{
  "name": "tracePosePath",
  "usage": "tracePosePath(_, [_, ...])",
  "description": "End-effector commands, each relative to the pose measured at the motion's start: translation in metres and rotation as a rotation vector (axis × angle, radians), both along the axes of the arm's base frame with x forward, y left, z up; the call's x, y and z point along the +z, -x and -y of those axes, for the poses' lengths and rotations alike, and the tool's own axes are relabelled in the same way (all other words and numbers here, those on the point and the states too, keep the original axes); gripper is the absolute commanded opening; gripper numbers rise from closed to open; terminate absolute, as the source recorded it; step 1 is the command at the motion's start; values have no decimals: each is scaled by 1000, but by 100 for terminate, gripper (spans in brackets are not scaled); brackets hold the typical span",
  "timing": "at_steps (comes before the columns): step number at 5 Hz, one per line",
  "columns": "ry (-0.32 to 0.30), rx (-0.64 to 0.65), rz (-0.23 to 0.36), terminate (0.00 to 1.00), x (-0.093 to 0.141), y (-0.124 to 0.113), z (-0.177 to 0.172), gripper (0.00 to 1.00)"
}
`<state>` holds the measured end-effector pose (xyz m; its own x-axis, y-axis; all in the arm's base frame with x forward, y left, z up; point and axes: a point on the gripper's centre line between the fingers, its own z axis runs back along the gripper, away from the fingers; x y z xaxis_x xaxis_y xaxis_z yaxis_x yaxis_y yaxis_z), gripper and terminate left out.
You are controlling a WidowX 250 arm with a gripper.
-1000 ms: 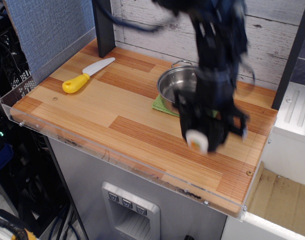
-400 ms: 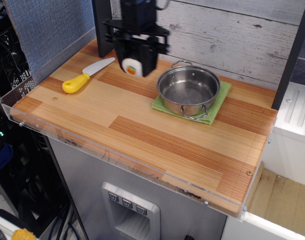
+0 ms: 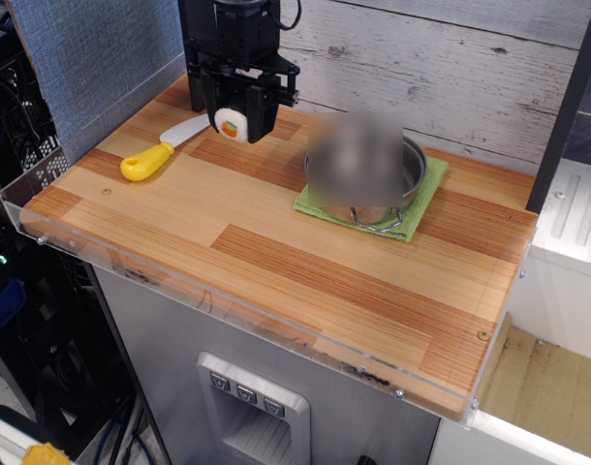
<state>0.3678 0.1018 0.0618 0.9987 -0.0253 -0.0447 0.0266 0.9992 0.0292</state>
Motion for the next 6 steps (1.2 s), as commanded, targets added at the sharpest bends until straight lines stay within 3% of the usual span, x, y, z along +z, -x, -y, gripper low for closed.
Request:
tracePosePath(1, [-123, -64, 33, 0, 2, -23, -1, 0])
tracePosePath(3, [-78, -24, 9, 0, -17, -26, -27, 0])
tracePosePath(5, [-76, -27, 0, 0, -21, -25, -17, 0])
tracePosePath(6, [-91, -56, -20, 0, -21, -24, -6, 100])
